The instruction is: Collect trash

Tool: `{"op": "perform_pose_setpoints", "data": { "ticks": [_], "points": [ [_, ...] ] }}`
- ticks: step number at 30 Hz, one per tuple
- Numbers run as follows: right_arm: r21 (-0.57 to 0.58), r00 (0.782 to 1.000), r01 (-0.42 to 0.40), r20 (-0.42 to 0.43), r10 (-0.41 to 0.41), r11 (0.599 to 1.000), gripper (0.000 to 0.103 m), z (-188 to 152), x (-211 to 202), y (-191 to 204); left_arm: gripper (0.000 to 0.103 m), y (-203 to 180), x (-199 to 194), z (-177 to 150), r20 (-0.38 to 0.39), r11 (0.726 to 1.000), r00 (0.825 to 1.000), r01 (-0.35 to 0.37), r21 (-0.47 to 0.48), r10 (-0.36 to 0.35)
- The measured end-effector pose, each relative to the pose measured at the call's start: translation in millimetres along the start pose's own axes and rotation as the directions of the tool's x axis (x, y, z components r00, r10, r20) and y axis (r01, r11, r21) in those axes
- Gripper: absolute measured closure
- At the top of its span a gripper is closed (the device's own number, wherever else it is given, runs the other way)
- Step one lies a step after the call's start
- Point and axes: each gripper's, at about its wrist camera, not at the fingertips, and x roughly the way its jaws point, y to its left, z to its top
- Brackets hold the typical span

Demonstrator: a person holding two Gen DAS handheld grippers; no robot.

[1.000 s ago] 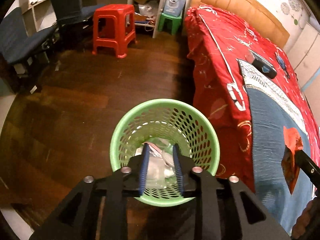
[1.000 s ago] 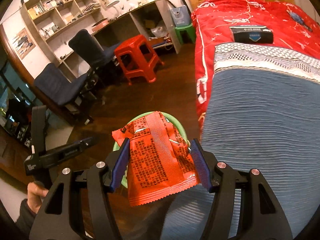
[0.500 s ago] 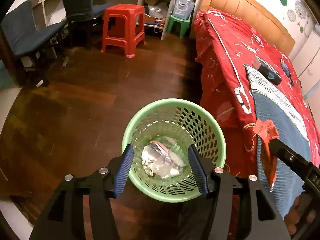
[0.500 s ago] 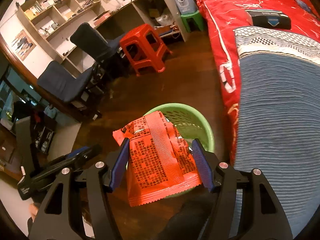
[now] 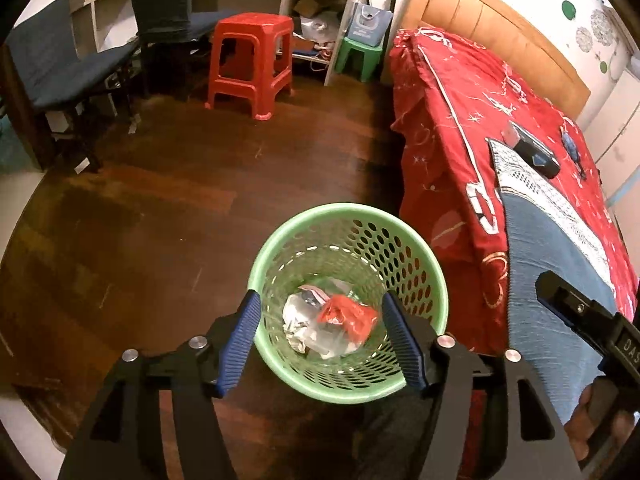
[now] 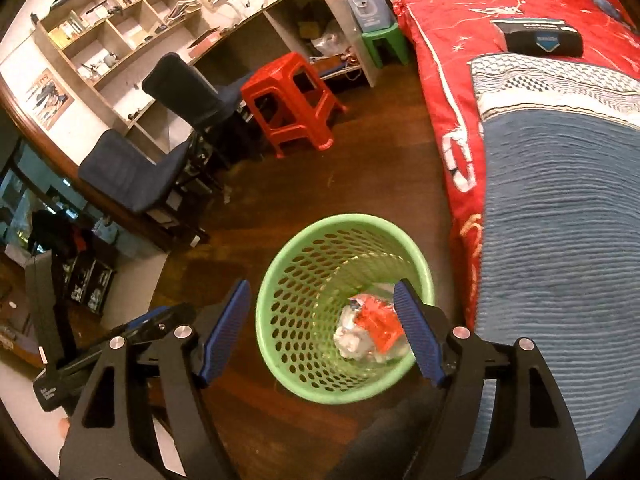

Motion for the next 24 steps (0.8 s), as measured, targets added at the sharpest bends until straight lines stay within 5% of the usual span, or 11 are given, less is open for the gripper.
{"op": "perform_pose_setpoints", "data": {
  "ticks": [13, 24],
  "points": [
    [-0.043, 0.985, 0.171, 0.047, -0.169, 0.984, 0.021, -26.9, -62.7, -31.8, 0.031, -62.0, -26.3, -8.4, 0.070, 0.988, 0.996, 0.052, 0.142, -0.062],
    [-0.054, 0.917, 0.384, 0.136, -0.374, 0.922, 0.014, -56.4, -126.1, -56.9, 0.017, -124.9, -62.9, -30.8, 0.158, 0.952, 0.983, 0.037, 0.305, -0.089]
  ]
}}
